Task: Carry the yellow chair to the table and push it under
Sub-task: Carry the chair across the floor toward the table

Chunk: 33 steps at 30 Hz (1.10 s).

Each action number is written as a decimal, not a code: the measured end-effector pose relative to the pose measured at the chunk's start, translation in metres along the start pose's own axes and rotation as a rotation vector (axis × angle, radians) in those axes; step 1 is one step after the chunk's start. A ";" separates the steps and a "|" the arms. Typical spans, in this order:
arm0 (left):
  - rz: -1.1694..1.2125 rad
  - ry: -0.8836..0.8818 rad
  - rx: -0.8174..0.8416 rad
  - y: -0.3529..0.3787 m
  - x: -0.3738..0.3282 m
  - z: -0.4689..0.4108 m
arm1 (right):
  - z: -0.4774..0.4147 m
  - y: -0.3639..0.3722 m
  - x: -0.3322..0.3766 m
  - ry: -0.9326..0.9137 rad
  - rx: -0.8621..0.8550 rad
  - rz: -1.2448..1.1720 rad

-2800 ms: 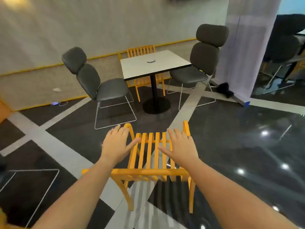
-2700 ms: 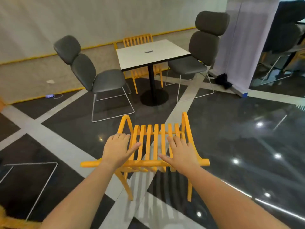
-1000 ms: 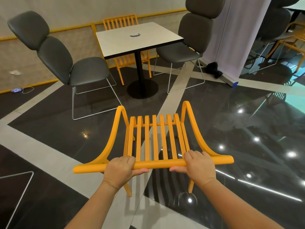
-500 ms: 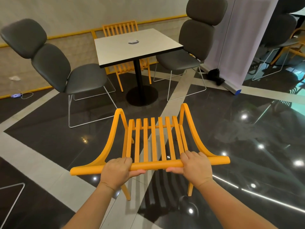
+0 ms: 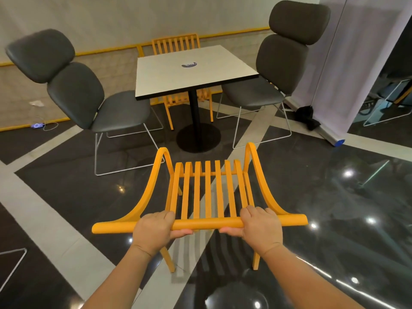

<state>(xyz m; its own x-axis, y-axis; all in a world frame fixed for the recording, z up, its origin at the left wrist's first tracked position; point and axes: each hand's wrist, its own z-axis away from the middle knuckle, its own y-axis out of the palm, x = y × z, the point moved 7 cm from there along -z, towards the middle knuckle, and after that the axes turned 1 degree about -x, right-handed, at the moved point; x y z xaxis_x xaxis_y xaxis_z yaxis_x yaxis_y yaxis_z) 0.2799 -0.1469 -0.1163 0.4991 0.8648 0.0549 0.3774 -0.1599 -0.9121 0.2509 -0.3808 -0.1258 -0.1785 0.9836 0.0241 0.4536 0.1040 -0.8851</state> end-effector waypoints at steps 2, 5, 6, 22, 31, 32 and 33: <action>-0.004 -0.014 -0.003 0.006 -0.002 -0.014 | -0.012 0.007 -0.012 -0.013 -0.008 -0.002; -0.014 -0.019 -0.021 0.017 -0.005 -0.035 | -0.031 0.017 -0.031 -0.033 -0.014 0.000; -0.016 -0.022 -0.027 0.020 -0.006 -0.042 | -0.038 0.020 -0.038 -0.038 -0.017 0.003; -0.062 -0.087 -0.008 0.067 -0.003 -0.151 | -0.137 0.070 -0.119 -0.081 -0.011 -0.023; -0.061 -0.130 0.004 0.089 0.001 -0.199 | -0.184 0.090 -0.151 -0.139 -0.027 -0.047; -0.063 -0.133 0.006 0.091 0.002 -0.204 | -0.189 0.093 -0.154 -0.146 -0.032 -0.050; -0.066 -0.133 0.007 0.094 0.002 -0.209 | -0.194 0.095 -0.157 -0.155 -0.035 -0.055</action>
<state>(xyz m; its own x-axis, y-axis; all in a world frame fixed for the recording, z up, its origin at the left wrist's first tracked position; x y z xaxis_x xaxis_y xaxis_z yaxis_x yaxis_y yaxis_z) 0.4794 -0.2595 -0.1168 0.3652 0.9290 0.0605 0.3998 -0.0978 -0.9114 0.4916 -0.4969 -0.1237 -0.3355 0.9421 -0.0018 0.4686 0.1652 -0.8678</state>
